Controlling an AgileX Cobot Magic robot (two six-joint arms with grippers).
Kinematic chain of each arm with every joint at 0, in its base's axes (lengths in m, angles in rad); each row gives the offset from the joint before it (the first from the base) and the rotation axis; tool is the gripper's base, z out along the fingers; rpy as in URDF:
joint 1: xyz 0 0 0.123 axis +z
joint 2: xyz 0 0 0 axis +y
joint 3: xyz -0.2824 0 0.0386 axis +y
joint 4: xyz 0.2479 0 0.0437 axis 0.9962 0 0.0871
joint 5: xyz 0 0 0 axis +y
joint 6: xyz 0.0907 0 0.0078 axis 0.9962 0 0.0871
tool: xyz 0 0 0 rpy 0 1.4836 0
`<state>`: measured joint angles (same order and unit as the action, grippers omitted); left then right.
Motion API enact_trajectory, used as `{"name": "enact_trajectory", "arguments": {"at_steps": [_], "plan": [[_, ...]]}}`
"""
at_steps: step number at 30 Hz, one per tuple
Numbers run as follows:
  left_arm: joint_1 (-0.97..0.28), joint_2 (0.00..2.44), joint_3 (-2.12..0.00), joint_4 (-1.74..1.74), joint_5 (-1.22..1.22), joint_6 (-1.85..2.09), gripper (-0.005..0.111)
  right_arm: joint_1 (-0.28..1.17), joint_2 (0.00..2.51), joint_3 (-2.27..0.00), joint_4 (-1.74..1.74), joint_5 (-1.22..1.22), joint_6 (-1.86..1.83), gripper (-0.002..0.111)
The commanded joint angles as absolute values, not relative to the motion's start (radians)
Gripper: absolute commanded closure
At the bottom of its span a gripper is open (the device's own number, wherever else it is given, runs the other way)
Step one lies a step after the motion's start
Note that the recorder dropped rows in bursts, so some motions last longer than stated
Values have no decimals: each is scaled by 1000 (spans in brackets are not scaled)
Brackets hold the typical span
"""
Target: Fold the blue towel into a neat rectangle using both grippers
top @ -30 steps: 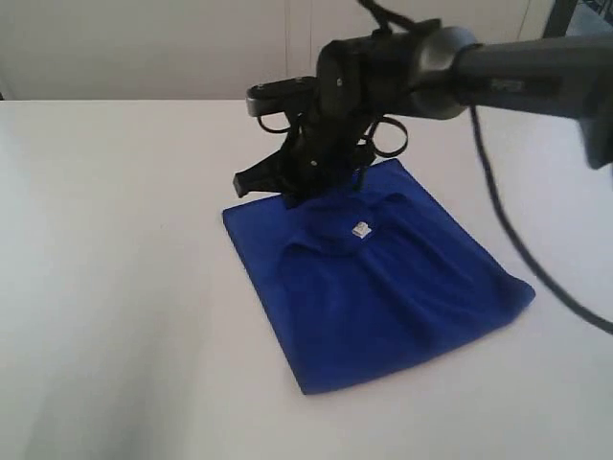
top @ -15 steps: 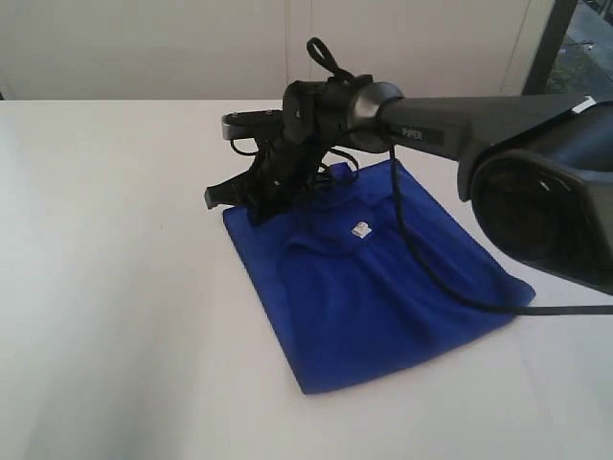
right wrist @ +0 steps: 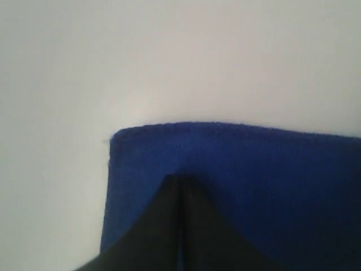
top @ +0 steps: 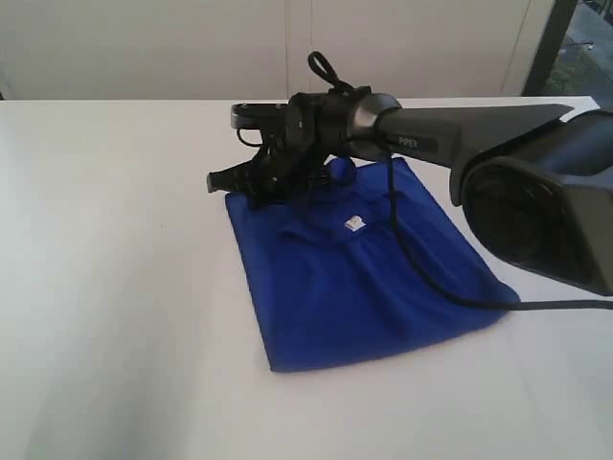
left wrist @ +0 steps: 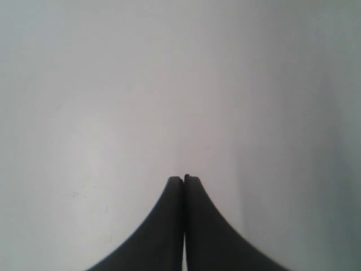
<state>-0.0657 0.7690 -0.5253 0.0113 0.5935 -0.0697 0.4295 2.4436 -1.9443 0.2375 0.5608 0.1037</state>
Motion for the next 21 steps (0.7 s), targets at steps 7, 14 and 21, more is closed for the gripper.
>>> {"name": "enact_trajectory", "arguments": {"at_steps": [7,14,21], "plan": [[-61,762,-519,8,600,-70,107,334,2459,-1943,186,416,218,108],[-61,762,-519,8,600,-70,107,291,2459,-1943,186,396,235,108],[-61,762,-519,8,600,-70,107,302,2413,-1943,188,411,205,108]]}}
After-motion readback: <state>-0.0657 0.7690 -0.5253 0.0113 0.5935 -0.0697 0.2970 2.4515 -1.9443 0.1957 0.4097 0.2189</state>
